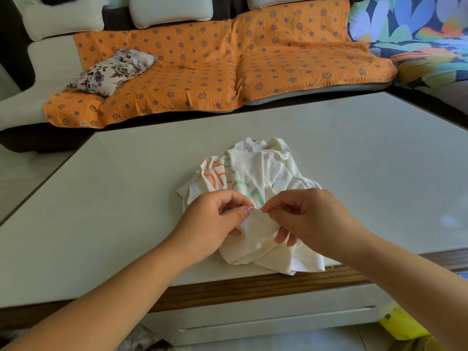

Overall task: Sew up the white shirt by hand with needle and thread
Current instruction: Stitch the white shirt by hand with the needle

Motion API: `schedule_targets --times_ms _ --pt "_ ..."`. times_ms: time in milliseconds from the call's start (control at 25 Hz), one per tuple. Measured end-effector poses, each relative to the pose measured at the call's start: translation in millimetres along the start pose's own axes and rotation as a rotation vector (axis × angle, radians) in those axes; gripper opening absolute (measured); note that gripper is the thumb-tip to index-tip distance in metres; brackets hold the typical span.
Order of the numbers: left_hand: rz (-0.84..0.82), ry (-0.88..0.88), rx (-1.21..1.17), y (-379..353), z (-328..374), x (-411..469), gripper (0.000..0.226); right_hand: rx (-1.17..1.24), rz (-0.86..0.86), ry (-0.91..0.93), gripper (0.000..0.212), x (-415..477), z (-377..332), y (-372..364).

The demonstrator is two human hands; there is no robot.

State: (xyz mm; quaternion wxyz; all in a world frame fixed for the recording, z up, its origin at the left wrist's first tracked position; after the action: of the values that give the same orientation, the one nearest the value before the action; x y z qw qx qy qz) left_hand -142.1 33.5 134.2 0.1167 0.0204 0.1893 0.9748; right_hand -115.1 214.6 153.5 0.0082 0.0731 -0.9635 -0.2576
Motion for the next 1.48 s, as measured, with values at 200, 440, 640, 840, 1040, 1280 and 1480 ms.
schedule_targets --times_ms 200,440,640,840,1040,1280,1480 --pt "-0.003 0.006 -0.015 0.1 0.5 -0.6 0.014 -0.001 0.009 -0.012 0.022 -0.2 0.2 0.3" --pt "0.001 0.004 -0.007 -0.1 0.6 -1.0 0.011 0.009 -0.007 -0.027 0.021 0.2 0.8 -0.5" --pt "0.000 0.010 -0.017 0.2 0.8 -1.0 0.014 0.029 -0.013 -0.030 0.020 0.1 0.8 -0.4" --pt "-0.019 0.025 -0.053 -0.4 0.7 -0.6 0.017 0.037 -0.033 -0.018 0.020 0.0 2.9 -3.6" --pt "-0.046 0.085 -0.120 -1.6 1.2 -1.2 0.015 0.116 -0.044 -0.029 0.017 0.5 5.2 -9.9" --pt "-0.069 0.156 -0.273 -0.4 -1.2 -1.4 0.004 0.301 -0.042 -0.103 0.012 6.1 8.1 -13.6" --pt "-0.079 0.171 -0.309 -1.9 -1.6 -0.9 0.006 0.280 -0.017 -0.077 0.011 5.5 6.2 -13.8"
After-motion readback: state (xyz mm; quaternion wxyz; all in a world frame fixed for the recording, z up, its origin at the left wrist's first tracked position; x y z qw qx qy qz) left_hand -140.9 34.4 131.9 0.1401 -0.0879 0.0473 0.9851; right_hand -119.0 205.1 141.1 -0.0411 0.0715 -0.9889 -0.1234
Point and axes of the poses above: each hand's wrist, its own x-axis towards the middle knuckle, its own y-axis out of the back of the hand, z = x × y, the point moved 2 cm from there along x, towards the middle knuckle, and after that the axes turned 3 degrees about x, right-handed, at the moved point
